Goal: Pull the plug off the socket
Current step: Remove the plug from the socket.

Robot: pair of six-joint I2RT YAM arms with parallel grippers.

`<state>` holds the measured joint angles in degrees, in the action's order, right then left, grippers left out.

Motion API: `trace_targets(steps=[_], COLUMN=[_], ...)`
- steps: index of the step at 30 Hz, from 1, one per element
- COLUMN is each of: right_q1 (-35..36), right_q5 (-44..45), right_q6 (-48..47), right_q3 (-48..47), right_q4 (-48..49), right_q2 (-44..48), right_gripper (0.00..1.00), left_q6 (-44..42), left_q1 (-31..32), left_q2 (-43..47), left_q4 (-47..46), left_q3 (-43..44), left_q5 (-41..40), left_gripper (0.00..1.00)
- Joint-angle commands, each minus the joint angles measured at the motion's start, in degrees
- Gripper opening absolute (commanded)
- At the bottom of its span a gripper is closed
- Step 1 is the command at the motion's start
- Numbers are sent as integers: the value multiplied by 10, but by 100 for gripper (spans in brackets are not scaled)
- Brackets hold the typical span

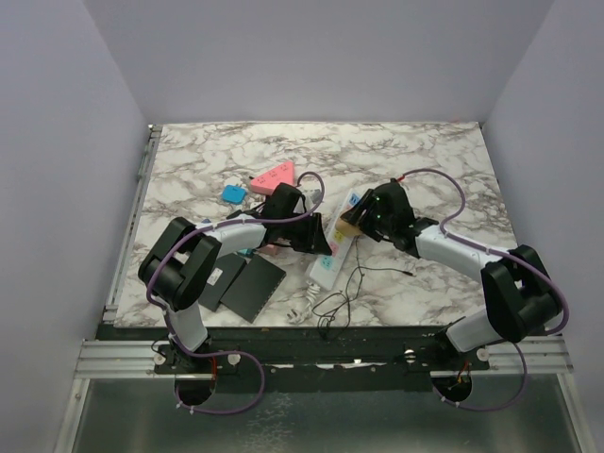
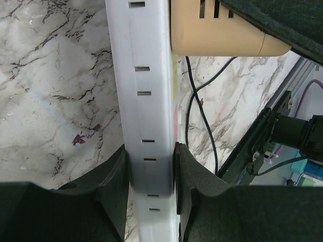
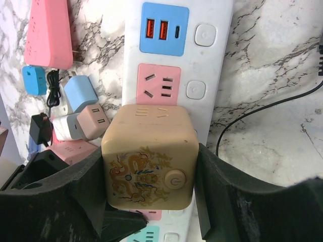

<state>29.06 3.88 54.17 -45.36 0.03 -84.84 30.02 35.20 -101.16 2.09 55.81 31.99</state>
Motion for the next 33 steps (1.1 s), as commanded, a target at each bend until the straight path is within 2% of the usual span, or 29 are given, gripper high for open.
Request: trace_targets(steps=[1, 12, 17, 26, 33], right_q1=[9, -74, -130, -176, -179], right_q5=[46, -29, -114, -239, -220], right_q6=[-43, -99, -97, -82, -88], right_q3=[-27, -91, -93, -138, -129], right_q4=[-40, -69, -50, -54, -53], right_q2=[-1, -41, -62, -142, -125], right_gripper=[0, 0, 0, 0, 0], left_q6=[-64, -65, -66, -66, -65], left_q1=[4, 4, 4, 4, 4], left_q2=[-29, -30, -30, -30, -26], left_q4=[58, 59, 61, 62, 62], left_q3=[-21, -21, -19, -19, -19], left_q5=[-48, -47, -48, -48, -46], left_gripper=[0, 0, 0, 0, 0])
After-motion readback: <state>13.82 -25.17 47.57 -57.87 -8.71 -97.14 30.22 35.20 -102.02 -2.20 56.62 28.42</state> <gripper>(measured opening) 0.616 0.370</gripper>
